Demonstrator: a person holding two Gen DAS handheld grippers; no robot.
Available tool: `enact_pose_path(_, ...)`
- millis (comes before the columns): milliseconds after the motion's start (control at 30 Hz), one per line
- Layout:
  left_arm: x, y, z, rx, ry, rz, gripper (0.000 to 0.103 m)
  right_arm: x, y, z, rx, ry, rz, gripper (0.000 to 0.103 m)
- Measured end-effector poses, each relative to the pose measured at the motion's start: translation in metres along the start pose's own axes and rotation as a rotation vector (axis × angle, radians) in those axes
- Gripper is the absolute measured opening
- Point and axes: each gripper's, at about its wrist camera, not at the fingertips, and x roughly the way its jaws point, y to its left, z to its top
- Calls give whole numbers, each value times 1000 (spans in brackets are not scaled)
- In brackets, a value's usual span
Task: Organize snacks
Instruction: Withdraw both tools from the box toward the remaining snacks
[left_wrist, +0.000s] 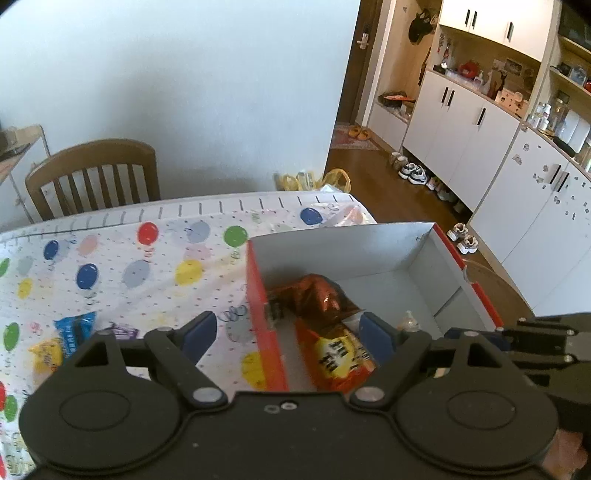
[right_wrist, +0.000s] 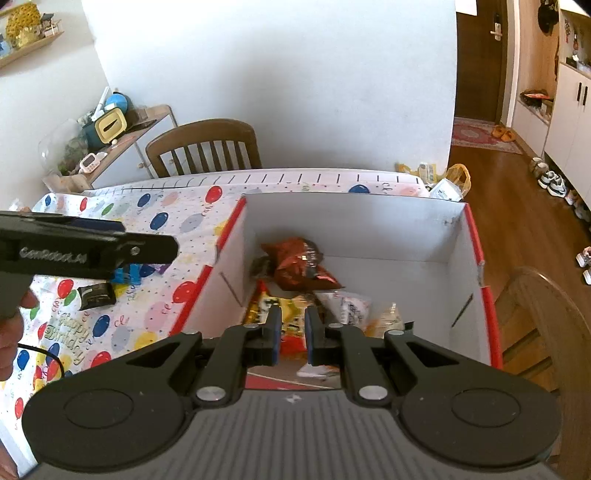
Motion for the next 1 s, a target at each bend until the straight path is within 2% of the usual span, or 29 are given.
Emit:
enact_pose_path(200, -24, 32, -15, -11, -23, 1, 85, -2, 29, 0, 11, -12, 5, 13)
enact_pose_path(300, -36, 53, -24, -24, -32, 3, 85, -2, 46, -1, 4, -22, 4, 17)
enact_pose_path(433, -51, 83, -36, -34, -44, 29, 88, 0, 72, -1, -16, -31, 3, 40)
enact_pose_path(533, -61, 109, -44, -56, -47, 35, 89, 5, 91, -2, -35, -29, 7, 47)
enact_pose_path(633, -70, 134, -53, -66, -57, 60, 93, 10, 111, -2, -58, -33, 11, 65)
enact_pose_path(767, -76, 164, -62, -75, -63, 87, 96, 18, 134, -2, -76, -41, 34, 70)
enact_pose_path(867, -78, 185, -69, -91, -62, 91, 98, 29, 149, -1, -74, -27, 62, 81)
enact_pose_path(1000, -79, 205, -79, -95, -70, 100, 102, 43, 170, 0, -81, -18, 83, 81)
